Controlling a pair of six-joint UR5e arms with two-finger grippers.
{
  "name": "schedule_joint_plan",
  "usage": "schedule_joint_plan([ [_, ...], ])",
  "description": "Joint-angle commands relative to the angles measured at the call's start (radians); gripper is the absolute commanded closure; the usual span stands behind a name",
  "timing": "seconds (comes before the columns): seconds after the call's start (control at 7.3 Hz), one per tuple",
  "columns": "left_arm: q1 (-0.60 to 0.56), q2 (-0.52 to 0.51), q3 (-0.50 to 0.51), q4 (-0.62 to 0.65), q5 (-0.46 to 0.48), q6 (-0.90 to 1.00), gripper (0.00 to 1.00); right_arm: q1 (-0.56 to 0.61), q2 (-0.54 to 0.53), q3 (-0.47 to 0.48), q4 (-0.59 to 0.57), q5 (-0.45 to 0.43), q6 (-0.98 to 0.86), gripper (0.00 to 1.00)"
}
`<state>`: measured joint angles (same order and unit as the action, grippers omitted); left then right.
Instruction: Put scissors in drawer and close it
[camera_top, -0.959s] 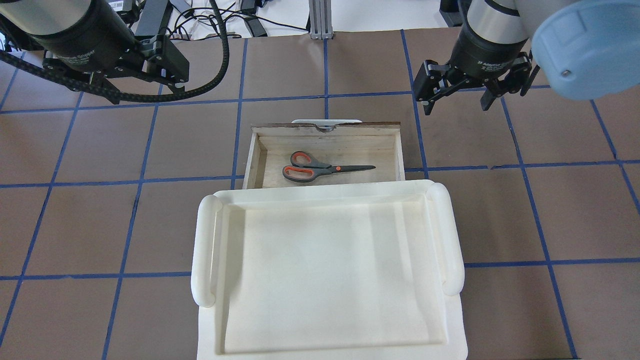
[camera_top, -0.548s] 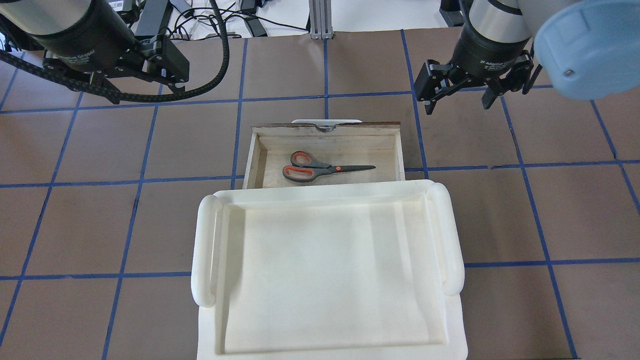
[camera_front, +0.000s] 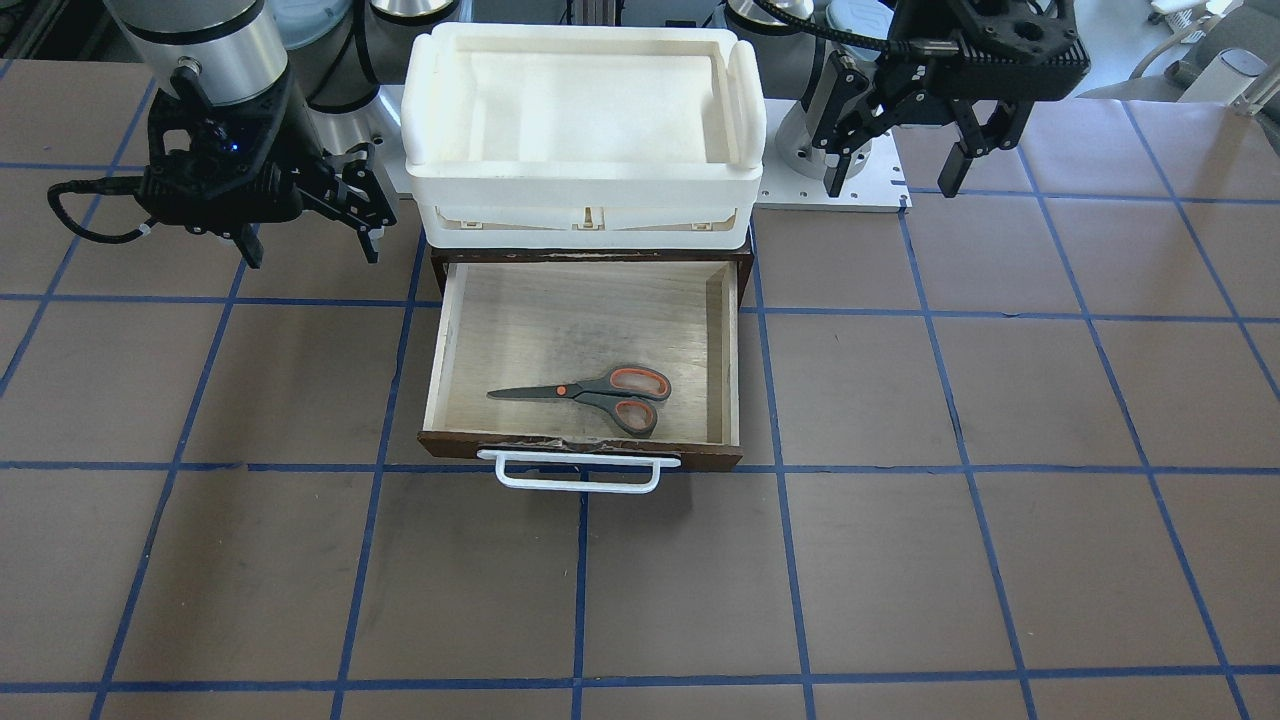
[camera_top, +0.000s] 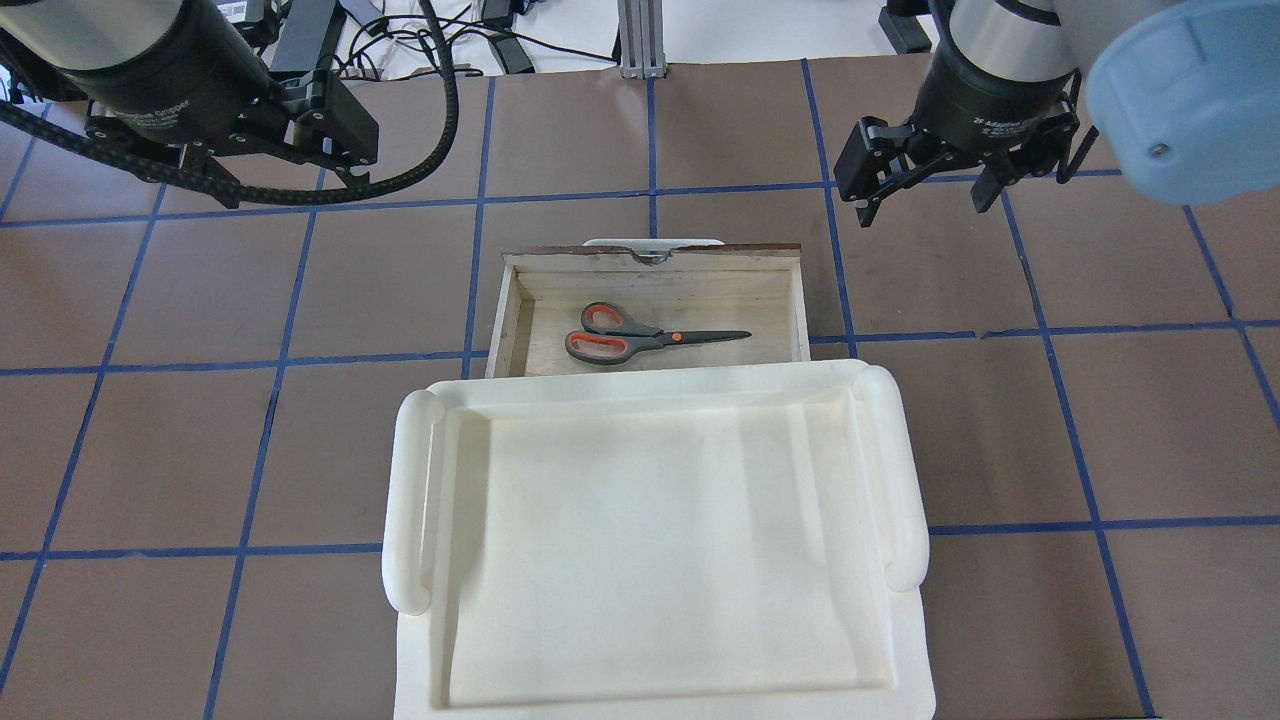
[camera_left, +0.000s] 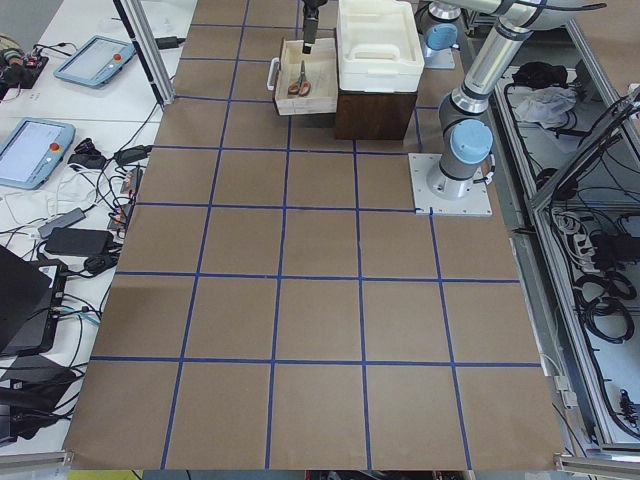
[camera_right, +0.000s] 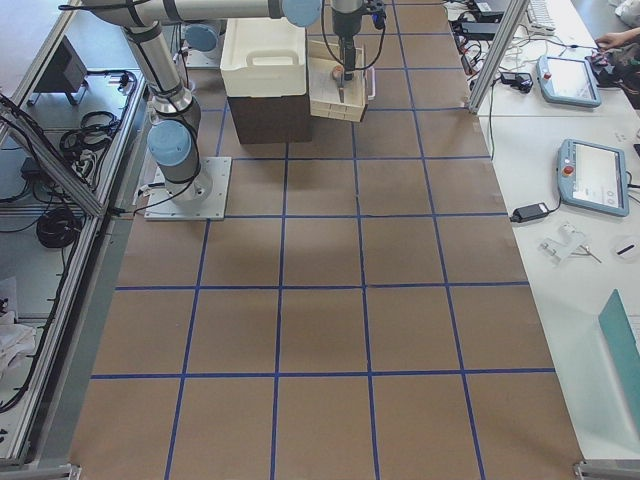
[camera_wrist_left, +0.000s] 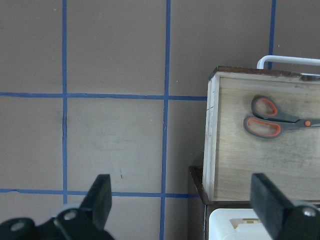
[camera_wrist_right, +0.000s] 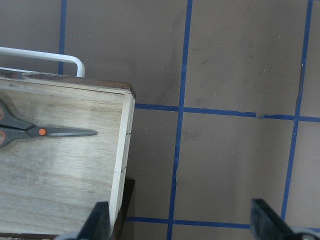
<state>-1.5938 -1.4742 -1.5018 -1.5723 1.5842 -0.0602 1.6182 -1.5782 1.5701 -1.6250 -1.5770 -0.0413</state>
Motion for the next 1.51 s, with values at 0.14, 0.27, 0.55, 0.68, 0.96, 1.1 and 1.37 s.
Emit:
schedule_joint_plan([
  [0.14,0.0,0.0,0.0,0.0,0.0,0.0,0.0,-0.001,-0.009,0.007,0.0,0.006,0.003,0.0],
  [0.27,0.0,0.0,0.0,0.0,0.002,-0.001,0.0,-0.003,-0.009,0.007,0.02,0.008,0.003,0.0],
  [0.55,0.0,0.0,0.0,0.0,0.0,0.0,0.0,-0.003,-0.009,0.007,0.02,0.008,0.026,0.0],
  [0.68,0.0,0.0,0.0,0.0,0.0,0.0,0.0,-0.003,-0.009,0.007,0.023,0.008,0.026,0.0],
  [0.96,0.0,0.0,0.0,0.0,-0.001,-0.001,0.0,-0.001,-0.011,0.007,0.03,-0.001,0.026,0.0],
  [1.1,0.0,0.0,0.0,0.0,-0.001,0.0,0.0,-0.001,-0.013,0.007,0.03,-0.001,0.026,0.0],
  [1.37,0.0,0.0,0.0,0.0,-0.004,-0.001,0.0,-0.001,-0.013,0.008,0.028,0.0,0.026,0.0],
])
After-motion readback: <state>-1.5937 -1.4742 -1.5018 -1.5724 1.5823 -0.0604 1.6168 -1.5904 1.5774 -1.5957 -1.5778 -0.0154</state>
